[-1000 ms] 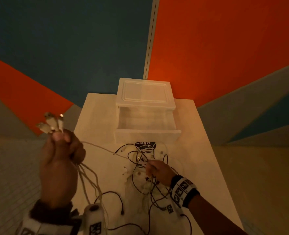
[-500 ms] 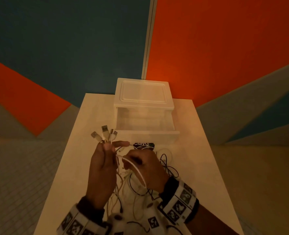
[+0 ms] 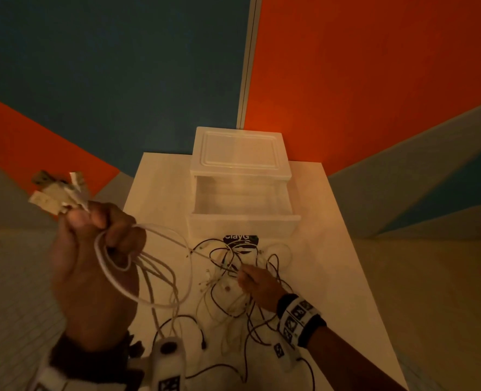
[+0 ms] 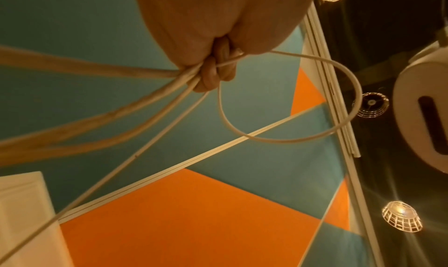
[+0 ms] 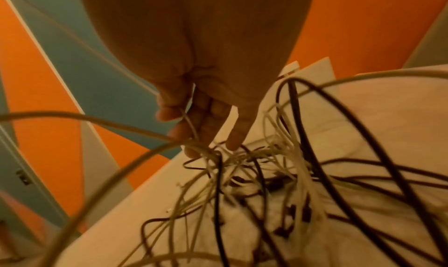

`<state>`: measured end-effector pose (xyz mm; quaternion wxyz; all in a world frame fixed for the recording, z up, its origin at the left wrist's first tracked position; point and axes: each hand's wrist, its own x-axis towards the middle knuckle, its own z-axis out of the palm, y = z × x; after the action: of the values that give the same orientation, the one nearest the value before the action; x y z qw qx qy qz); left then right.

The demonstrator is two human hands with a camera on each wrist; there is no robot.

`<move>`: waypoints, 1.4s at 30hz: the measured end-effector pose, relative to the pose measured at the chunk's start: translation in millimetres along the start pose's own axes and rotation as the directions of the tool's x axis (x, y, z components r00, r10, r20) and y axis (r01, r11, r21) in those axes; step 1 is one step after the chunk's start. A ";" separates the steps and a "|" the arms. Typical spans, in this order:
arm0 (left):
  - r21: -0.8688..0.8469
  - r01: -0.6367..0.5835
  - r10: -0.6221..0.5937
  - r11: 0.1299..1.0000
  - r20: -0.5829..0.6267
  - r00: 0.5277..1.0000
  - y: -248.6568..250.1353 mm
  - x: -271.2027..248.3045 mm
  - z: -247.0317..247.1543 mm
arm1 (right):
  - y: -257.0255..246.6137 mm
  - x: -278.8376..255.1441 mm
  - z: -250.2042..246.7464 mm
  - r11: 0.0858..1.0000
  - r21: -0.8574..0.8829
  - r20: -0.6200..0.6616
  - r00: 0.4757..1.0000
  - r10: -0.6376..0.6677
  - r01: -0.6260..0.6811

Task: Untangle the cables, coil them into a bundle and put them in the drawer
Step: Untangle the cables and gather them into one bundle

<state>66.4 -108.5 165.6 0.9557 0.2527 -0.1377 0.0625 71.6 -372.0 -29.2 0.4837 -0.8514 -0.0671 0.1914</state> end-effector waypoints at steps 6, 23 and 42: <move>0.834 0.024 0.105 0.552 -0.098 0.990 -21.7 -23.2 9.3 | -34.3 6.7 -14.2 0.973 0.209 -0.223 0.973 -0.050 0.098; 0.780 0.264 -0.119 0.568 -0.240 0.963 -70.1 -36.7 -11.4 | -121.4 -42.0 -69.3 -0.227 0.974 -0.030 0.995 -0.096 0.007; 0.846 0.188 -0.195 0.499 -0.102 0.976 -86.7 -61.1 1.0 | -142.5 -81.7 -32.4 0.905 0.419 0.140 0.990 0.019 -0.077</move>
<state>24.3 -187.0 108.0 0.7103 0.7008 -0.0639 0.0148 19.4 -347.8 128.0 0.6462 -0.7131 -0.0352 0.2696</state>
